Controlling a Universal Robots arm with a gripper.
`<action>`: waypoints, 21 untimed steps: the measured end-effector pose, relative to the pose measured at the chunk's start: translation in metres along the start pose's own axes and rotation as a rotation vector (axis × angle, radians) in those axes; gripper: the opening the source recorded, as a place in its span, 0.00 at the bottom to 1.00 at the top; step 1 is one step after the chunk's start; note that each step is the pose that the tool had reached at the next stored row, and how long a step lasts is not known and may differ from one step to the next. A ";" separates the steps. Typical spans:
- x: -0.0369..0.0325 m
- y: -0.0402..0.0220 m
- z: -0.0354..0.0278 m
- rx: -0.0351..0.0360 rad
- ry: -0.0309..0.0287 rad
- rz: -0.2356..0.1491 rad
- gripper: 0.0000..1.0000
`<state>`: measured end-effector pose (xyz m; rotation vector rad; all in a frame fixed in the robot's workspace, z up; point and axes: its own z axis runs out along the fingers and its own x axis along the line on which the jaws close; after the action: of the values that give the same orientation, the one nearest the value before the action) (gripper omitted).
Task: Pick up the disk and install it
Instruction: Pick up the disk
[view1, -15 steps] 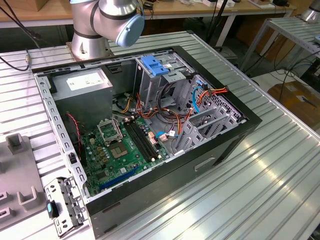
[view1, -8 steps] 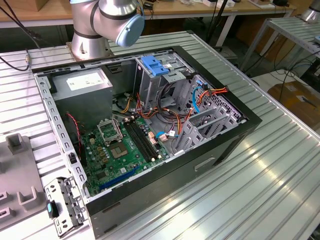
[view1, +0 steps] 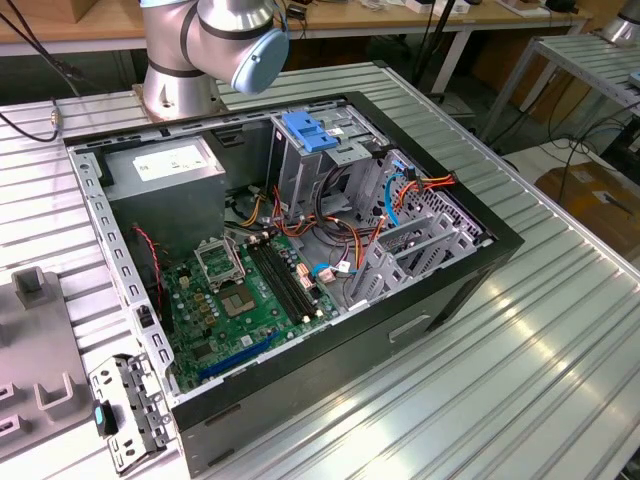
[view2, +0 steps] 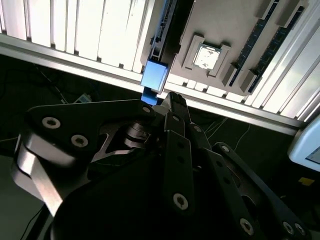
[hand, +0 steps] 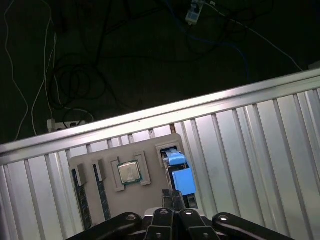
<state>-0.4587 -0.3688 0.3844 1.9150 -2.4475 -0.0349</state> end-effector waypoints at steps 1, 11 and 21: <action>0.0000 0.0000 0.0000 0.0000 0.0000 0.000 0.11; 0.0000 0.0000 0.0002 0.0026 0.0067 -0.177 0.11; 0.0000 0.0000 0.0003 0.0037 0.0100 -0.263 0.11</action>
<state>-0.4587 -0.3688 0.3841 2.2175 -2.1740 -0.0274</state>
